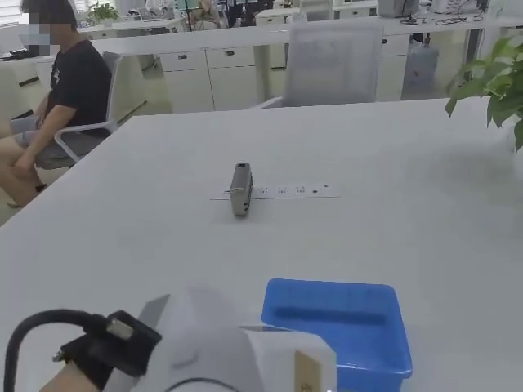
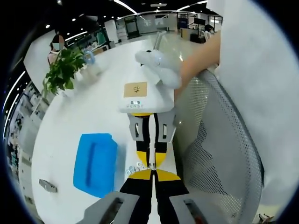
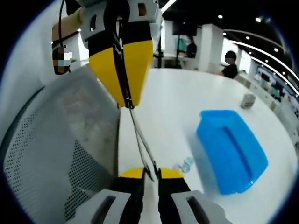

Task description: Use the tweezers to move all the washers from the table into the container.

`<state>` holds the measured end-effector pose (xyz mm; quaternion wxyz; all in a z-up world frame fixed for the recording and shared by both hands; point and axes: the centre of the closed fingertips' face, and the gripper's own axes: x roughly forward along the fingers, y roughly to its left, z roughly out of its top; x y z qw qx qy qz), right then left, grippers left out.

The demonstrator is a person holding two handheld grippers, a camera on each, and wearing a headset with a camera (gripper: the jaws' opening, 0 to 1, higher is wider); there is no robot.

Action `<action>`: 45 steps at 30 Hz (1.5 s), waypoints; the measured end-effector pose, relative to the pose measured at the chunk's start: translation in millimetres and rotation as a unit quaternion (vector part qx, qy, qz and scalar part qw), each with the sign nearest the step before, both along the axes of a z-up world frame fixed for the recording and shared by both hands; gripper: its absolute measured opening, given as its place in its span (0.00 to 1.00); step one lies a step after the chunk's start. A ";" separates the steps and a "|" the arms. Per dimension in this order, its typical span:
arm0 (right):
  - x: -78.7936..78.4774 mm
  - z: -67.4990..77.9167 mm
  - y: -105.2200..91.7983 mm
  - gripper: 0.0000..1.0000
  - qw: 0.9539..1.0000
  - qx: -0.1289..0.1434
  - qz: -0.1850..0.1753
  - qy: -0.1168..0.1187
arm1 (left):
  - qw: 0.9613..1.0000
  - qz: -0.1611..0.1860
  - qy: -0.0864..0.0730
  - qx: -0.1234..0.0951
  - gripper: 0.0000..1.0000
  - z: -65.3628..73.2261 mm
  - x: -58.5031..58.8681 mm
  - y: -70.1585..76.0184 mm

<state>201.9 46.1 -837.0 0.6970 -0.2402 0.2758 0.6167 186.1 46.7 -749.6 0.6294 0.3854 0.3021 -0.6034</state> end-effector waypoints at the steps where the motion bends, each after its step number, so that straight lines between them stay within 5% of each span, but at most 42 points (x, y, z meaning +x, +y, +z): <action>1: 3.2 0.6 1.2 0.06 1.000 0.005 -0.005 0.001 | 1.000 -0.001 -0.002 0.002 0.00 0.8 2.0 0.0; 7: 12.5 1.3 4.5 0.07 0.999 0.022 -0.021 0.012 | 1.000 -0.001 -0.007 0.007 0.00 1.6 11.2 -0.3; 15: 12.3 -3.3 5.6 0.07 0.999 0.022 -0.022 0.023 | 1.000 0.013 0.018 0.019 0.00 -1.9 19.7 0.4; 20: 14.7 -3.4 5.9 0.07 0.997 0.038 -0.039 0.057 | 0.998 0.026 0.054 0.018 0.00 -1.1 25.6 -1.6; 25: 15.7 10.2 8.8 0.08 0.998 0.050 -0.030 0.037 | 0.993 0.036 0.106 0.027 0.00 -4.3 32.6 -1.8; 30: 21.2 32.5 15.3 0.12 0.995 0.078 -0.037 0.047 | 0.992 0.020 0.118 0.041 0.00 -7.9 34.7 -4.6; 37: 21.8 27.7 14.8 0.04 0.996 0.063 -0.031 0.063 | 0.987 0.072 0.147 -0.004 0.00 -13.9 40.0 -10.3; 39: 22.2 27.6 14.1 0.03 0.996 0.060 -0.033 0.063 | 0.984 0.092 0.147 -0.038 0.00 -13.3 41.5 -13.2; 41: 22.6 27.2 14.7 0.03 0.995 0.061 -0.038 0.068 | 0.978 0.124 0.156 -0.066 0.00 -11.3 41.7 -10.4; 43: 26.9 27.2 14.1 0.02 0.993 0.064 -0.056 0.076 | 0.973 0.150 0.144 -0.101 0.00 -7.3 47.2 -6.9; 44: 28.0 27.2 13.8 0.02 0.993 0.064 -0.060 0.078 | 0.968 0.168 0.141 -0.119 0.01 -4.7 49.1 -4.1; 45: 31.0 27.1 12.8 0.02 0.992 0.069 -0.072 0.084 | 0.958 0.199 0.148 -0.146 0.01 -0.3 48.6 1.3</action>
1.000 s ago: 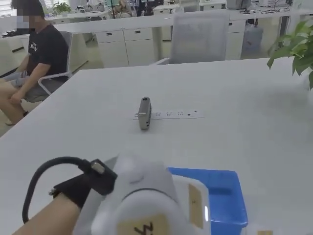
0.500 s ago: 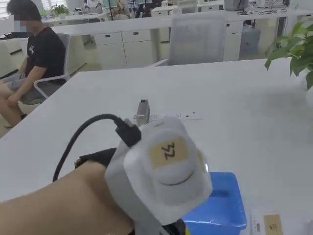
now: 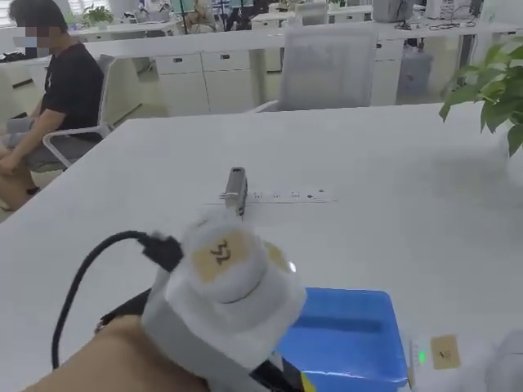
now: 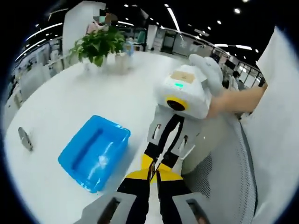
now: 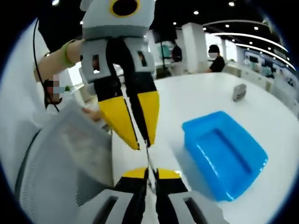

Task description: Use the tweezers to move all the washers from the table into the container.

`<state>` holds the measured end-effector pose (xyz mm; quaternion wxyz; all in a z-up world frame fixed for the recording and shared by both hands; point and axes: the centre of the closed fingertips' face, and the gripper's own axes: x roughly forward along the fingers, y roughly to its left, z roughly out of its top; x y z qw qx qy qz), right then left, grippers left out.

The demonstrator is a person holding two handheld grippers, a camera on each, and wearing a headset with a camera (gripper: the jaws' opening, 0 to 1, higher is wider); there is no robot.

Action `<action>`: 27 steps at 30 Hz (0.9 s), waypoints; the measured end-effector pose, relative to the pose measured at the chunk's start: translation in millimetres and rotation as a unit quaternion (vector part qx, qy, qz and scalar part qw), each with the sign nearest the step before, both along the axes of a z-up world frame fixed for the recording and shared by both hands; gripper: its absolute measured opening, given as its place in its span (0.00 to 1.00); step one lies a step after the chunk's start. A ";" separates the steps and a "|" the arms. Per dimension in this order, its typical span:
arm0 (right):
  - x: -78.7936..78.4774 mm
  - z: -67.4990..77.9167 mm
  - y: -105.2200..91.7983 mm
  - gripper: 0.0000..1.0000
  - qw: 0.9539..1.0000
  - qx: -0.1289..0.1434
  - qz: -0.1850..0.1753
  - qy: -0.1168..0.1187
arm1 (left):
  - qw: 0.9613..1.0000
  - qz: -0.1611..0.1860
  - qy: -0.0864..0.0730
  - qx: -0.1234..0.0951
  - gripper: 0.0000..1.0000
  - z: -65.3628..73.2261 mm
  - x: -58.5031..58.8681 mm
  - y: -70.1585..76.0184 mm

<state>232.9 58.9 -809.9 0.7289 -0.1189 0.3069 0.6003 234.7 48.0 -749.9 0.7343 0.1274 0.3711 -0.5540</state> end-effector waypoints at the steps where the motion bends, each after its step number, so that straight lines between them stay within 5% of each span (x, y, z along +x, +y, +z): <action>1: 3.9 -0.3 -1.2 0.02 1.000 0.001 -0.011 0.001 | 0.999 0.030 0.005 -0.030 0.01 5.8 -1.1 4.6; 4: 10.9 -1.1 -4.0 0.02 0.999 0.017 -0.041 0.023 | 0.990 0.106 0.006 -0.093 0.01 16.5 -1.8 19.7; 6: 12.7 -0.7 -4.7 0.02 0.997 0.034 -0.060 0.043 | 0.976 0.171 0.002 -0.135 0.09 19.6 -4.6 36.6; 8: 15.3 0.1 -6.0 0.02 0.994 0.050 -0.078 0.053 | 0.966 0.211 0.001 -0.147 0.18 14.9 -11.9 50.8; 13: 18.2 7.9 -11.4 0.02 0.988 0.080 -0.103 0.081 | 0.949 0.271 -0.054 -0.154 0.42 10.7 -20.8 68.0; 18: 27.1 23.3 -20.1 0.02 0.981 0.105 -0.134 0.092 | 0.928 0.308 -0.107 -0.183 0.58 19.2 -19.0 67.6; 20: 31.3 29.2 -23.5 0.02 0.978 0.114 -0.146 0.095 | 0.922 0.317 -0.134 -0.177 0.61 19.6 -15.2 69.8; 23: 37.7 38.1 -29.9 0.02 0.976 0.120 -0.156 0.091 | 0.916 0.330 -0.152 -0.170 0.70 18.2 -10.5 71.8; 25: 44.7 44.8 -35.2 0.02 0.976 0.119 -0.162 0.078 | 0.912 0.333 -0.187 -0.151 0.77 17.9 -4.5 77.3; 27: 49.6 50.7 -37.7 0.02 0.976 0.120 -0.166 0.068 | 0.908 0.338 -0.196 -0.153 0.83 18.1 -3.2 80.4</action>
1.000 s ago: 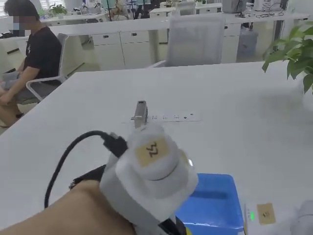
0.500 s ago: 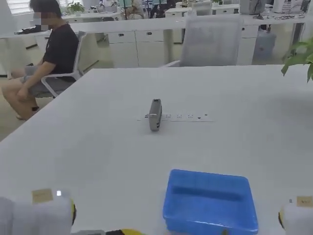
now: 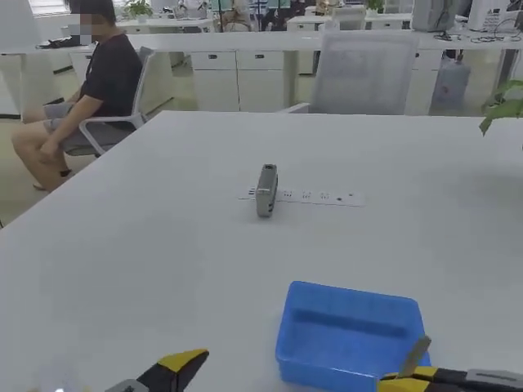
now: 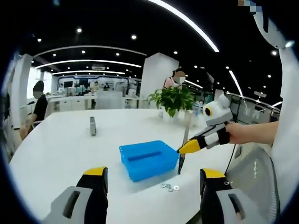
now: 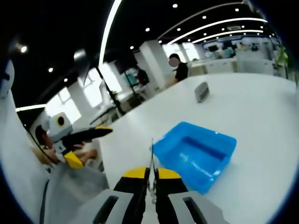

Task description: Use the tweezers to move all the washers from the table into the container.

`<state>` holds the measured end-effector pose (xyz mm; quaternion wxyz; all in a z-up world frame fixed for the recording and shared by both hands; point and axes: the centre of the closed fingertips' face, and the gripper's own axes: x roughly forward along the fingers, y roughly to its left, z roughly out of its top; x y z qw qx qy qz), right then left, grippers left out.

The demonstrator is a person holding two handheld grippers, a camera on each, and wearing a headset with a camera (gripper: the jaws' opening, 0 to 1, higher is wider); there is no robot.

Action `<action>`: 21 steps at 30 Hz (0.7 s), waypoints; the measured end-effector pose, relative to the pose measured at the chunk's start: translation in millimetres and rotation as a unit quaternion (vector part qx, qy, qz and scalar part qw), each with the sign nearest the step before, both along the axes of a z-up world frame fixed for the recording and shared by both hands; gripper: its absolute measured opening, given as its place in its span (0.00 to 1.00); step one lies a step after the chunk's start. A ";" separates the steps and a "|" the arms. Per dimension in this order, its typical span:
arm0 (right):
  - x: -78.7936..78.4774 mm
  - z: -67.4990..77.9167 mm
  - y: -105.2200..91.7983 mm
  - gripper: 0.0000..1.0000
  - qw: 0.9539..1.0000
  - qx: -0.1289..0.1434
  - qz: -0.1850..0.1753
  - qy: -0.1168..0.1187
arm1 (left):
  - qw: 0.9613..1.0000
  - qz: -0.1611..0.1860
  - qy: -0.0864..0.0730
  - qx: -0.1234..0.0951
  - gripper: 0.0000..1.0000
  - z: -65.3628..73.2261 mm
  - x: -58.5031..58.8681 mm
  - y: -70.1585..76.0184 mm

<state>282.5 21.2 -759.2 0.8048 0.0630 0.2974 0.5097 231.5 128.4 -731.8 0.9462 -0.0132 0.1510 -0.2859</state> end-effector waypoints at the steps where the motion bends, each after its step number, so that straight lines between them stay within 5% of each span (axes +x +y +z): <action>1: 4.4 4.4 -1.9 0.02 1.000 0.001 -0.003 -0.006 | 1.000 0.007 -0.003 -0.001 0.86 0.3 1.3 2.6; 7: 36.0 21.5 -10.3 0.02 0.998 0.001 -0.043 -0.050 | 0.998 0.054 -0.031 0.003 0.94 8.4 7.8 19.4; 10: 54.4 20.8 -17.5 0.02 0.995 -0.009 -0.074 -0.065 | 0.997 0.067 -0.041 0.022 0.98 8.7 9.0 25.3; 21: 80.5 -19.7 -22.1 0.02 0.990 -0.081 -0.087 -0.080 | 0.995 0.083 -0.044 0.038 0.95 7.8 8.7 33.3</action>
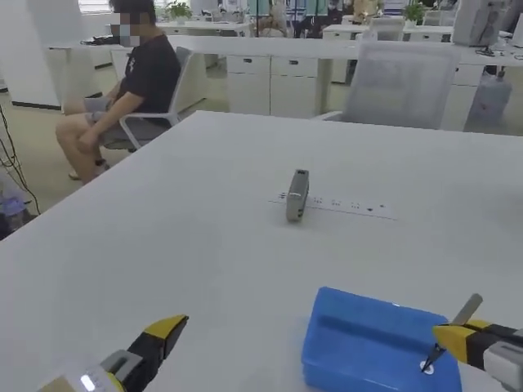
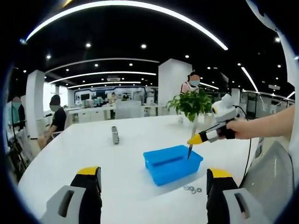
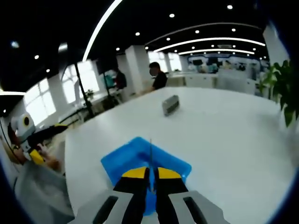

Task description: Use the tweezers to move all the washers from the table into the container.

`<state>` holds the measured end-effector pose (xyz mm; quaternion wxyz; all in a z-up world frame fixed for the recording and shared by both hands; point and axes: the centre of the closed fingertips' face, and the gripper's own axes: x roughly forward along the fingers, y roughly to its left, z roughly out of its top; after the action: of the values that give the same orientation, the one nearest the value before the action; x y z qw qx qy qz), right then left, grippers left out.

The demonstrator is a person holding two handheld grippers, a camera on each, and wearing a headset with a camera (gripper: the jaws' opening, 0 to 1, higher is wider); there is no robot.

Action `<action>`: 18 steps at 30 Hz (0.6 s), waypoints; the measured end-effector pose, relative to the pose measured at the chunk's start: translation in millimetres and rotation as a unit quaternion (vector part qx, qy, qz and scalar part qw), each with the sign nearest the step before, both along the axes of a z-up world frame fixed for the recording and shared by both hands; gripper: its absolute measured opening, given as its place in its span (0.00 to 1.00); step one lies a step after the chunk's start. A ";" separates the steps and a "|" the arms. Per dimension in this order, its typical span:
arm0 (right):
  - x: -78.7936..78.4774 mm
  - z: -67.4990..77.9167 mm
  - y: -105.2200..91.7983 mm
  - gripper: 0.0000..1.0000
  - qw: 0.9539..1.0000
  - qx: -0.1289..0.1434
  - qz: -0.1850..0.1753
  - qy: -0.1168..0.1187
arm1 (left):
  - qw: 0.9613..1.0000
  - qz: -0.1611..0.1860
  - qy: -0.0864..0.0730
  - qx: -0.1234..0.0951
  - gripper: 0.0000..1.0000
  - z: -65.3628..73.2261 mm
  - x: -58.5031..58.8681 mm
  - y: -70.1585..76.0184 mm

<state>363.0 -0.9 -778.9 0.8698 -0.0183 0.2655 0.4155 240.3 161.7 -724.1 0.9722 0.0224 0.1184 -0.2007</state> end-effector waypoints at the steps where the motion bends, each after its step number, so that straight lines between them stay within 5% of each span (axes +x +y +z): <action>1: 1.2 -2.6 1.1 0.02 1.000 -0.001 0.000 -0.001 | 1.000 0.001 -0.002 0.000 0.95 0.8 -0.1 0.3; 11: 10.8 -21.1 -1.6 0.03 0.999 -0.030 0.012 -0.003 | 1.000 0.010 -0.003 -0.002 0.90 0.9 -0.8 6.3; 18: 8.1 -18.9 -2.8 0.03 0.999 -0.036 0.013 -0.011 | 0.999 0.035 -0.010 -0.012 0.84 4.1 1.3 16.9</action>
<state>371.1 -3.8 -797.9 0.8660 -0.0573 0.2707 0.4164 241.6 178.6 -719.9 0.9800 0.0089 0.1074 -0.1673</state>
